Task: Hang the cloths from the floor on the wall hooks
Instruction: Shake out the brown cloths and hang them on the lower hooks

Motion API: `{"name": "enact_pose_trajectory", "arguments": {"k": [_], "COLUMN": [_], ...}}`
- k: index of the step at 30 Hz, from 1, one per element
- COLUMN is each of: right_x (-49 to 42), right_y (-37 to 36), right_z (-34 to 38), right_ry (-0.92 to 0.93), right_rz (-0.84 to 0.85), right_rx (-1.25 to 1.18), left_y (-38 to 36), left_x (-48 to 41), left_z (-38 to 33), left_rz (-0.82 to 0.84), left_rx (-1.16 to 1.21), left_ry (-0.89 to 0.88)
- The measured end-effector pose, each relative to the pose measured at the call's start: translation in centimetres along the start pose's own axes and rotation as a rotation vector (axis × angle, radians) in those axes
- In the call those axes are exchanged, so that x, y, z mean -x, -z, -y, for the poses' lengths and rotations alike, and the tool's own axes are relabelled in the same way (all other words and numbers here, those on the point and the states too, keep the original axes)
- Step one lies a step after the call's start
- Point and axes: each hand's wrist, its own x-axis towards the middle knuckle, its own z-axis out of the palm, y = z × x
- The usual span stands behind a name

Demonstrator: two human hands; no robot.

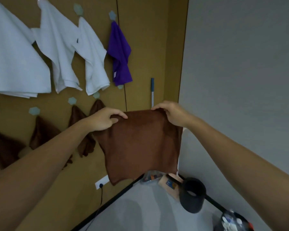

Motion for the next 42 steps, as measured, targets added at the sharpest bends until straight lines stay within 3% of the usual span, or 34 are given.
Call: {"name": "enact_pose_trajectory", "arguments": {"k": [11,17,25,36,42], "right_x": [-14.4,-22.2,-31.2,-41.6,-46.8], "right_y": [-5.3,-8.6,-11.3,-15.6,-16.8], "right_z": [-8.2,-12.3,-16.8,-24.5,-28.5], "right_ry": [0.062,0.071,0.038,0.237,0.374], "right_rz": [0.063,0.245,0.135,0.138,0.211], "right_rx": [-0.124,-0.096,-0.21,-0.303,-0.314], "left_y": [-0.6,0.1,1.6,0.4,0.3], "left_x": [-9.3,-15.7,-24.5,-32.7,-36.3], "left_z": [7.4,13.6,20.0,24.3,25.8], "left_rz": [-0.132,-0.161,-0.171,-0.358,-0.381], "left_rx": [0.07,0.045,0.062,-0.003,-0.131], "left_ry": [0.143,0.133,0.171,0.306,0.348]}}
